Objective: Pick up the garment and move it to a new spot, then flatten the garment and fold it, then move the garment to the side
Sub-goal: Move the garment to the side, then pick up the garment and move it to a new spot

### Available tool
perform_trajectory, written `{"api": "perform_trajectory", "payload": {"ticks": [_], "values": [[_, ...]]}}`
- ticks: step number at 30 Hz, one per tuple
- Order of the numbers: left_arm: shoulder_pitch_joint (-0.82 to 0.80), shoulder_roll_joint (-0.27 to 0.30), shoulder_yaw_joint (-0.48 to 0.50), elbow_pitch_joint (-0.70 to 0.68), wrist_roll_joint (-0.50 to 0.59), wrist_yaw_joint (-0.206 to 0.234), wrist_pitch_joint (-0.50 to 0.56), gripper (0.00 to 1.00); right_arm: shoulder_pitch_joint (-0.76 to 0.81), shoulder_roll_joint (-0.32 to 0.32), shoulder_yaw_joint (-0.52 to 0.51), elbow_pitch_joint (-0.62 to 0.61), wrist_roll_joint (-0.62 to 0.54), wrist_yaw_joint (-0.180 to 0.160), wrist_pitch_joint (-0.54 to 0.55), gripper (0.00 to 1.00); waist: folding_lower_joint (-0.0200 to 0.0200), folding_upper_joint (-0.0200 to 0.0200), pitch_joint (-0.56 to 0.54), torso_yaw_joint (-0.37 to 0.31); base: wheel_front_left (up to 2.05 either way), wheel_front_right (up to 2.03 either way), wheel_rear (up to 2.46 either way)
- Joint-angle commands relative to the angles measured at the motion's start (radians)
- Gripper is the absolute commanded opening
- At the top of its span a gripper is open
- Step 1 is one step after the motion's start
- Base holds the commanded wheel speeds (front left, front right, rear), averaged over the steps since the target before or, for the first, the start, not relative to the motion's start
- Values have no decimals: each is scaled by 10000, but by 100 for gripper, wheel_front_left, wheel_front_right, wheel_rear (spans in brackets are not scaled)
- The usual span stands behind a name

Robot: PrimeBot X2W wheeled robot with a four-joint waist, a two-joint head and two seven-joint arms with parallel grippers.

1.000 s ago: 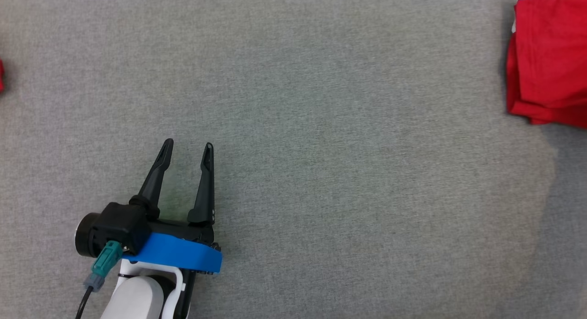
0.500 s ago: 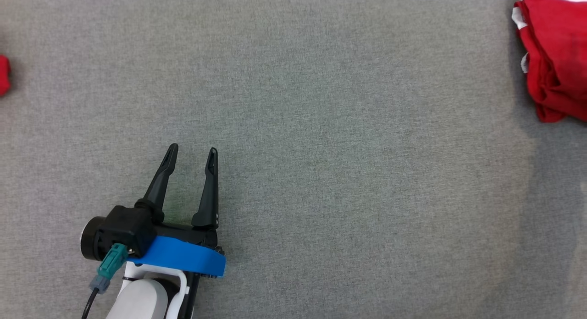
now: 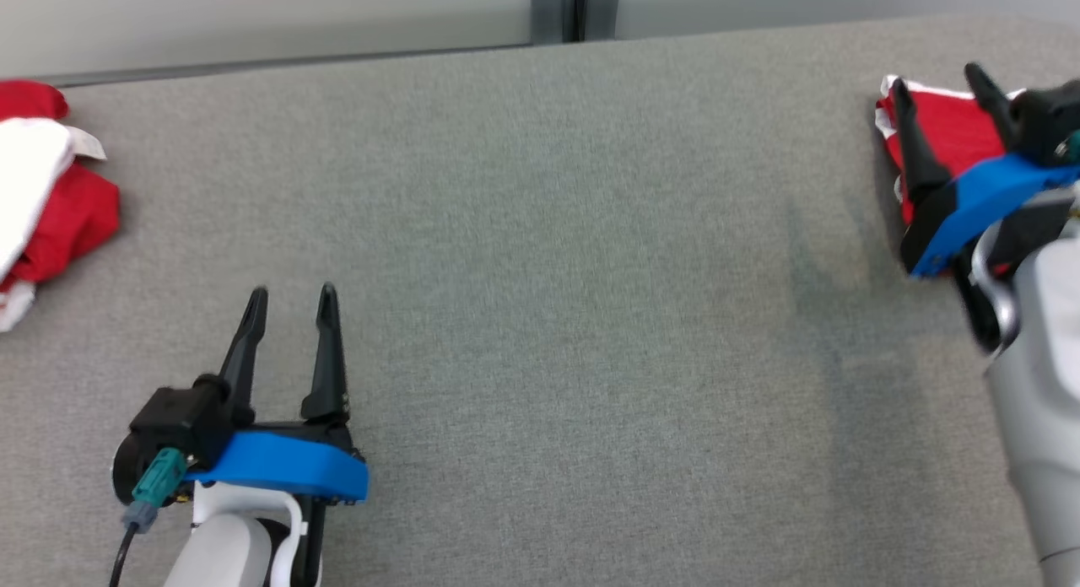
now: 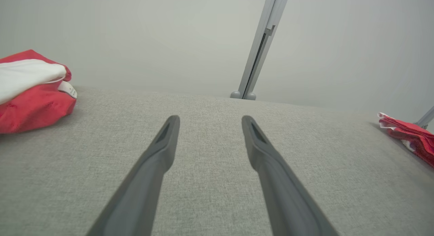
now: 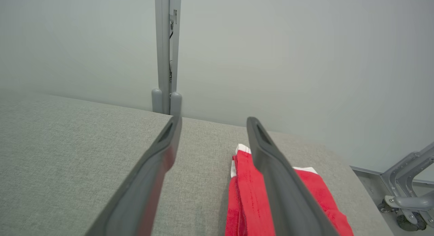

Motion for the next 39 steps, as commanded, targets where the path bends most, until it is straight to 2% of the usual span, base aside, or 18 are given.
{"api": "perform_trajectory", "payload": {"ticks": [1, 9, 14, 25, 39], "values": [[161, 25, 122, 184, -94, 72, -95, 100, 438, 238, -45, -70, -152, 1, -264, 100, 1, -1, -346, -117, 0, 0, 0], [924, -105, 243, 1025, -253, 221, -398, 100, 2759, 1862, -626, -853, -974, 1, -1389, 100, 1, -1, -1297, 339, 0, 0, 0], [1374, -335, 218, 1391, -419, 238, -506, 100, 4270, 2292, -842, -1714, -1170, 1, -1660, 100, 1, -1, -1669, 736, 0, 0, 0], [1807, -490, 171, 1785, -599, 218, -631, 100, 6781, 2354, -496, -3158, 356, 1, -1853, 100, 1, -1, -2434, 1270, 0, 0, 0], [1851, -441, 40, 1758, -716, 299, -469, 100, 7357, 2357, -538, -3528, 651, 1, -1817, 100, 1, -1, -2567, 1220, 0, 0, 0]]}}
